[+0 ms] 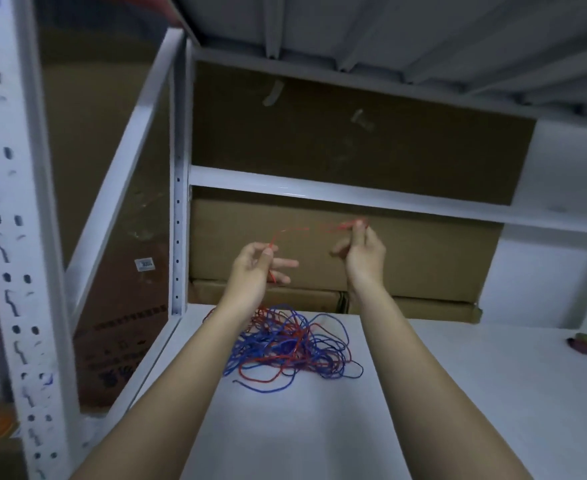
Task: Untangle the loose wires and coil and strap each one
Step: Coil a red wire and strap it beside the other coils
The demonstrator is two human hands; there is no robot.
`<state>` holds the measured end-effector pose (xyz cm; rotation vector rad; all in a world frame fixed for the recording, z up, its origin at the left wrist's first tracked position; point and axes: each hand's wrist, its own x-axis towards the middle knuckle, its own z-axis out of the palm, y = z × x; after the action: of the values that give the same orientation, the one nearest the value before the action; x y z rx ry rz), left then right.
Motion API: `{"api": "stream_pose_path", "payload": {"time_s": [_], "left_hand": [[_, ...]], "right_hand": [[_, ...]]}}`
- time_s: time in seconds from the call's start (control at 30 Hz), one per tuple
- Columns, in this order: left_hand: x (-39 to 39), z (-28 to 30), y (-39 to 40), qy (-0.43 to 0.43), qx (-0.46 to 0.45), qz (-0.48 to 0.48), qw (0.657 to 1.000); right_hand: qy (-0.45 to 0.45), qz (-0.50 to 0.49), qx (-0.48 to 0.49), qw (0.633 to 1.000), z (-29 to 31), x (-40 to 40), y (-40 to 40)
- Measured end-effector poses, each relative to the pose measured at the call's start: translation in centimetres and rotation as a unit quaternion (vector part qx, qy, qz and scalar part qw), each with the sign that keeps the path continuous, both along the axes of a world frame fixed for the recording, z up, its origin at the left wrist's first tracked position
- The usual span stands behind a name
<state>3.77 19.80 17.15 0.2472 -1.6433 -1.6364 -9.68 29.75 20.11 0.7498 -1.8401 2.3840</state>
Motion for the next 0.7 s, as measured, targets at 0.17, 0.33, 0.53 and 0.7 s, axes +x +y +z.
{"api": "stream_pose_path", "payload": {"time_s": [0.17,0.33,0.53,0.7], "left_hand": [[1.8,-1.6,0.8,0.044,0.117,-0.012,0.992],[3.9,-3.2,-0.6,0.107,0.212,-0.046,0.97],[4.7,-6.8,-4.6,0.073,0.156,-0.003,0.985],[3.8,-9.7,-6.9,0.035,0.138,-0.018,0.99]], "right_hand": [[0.101,0.041,0.373,0.921,-8.3,-1.2,0.4],[0.283,0.113,0.569,0.764,-14.2,1.5,-0.7],[0.367,0.152,0.593,0.7,-18.1,5.0,-4.0],[0.182,0.202,0.384,0.882,-20.1,6.6,-6.3]]}}
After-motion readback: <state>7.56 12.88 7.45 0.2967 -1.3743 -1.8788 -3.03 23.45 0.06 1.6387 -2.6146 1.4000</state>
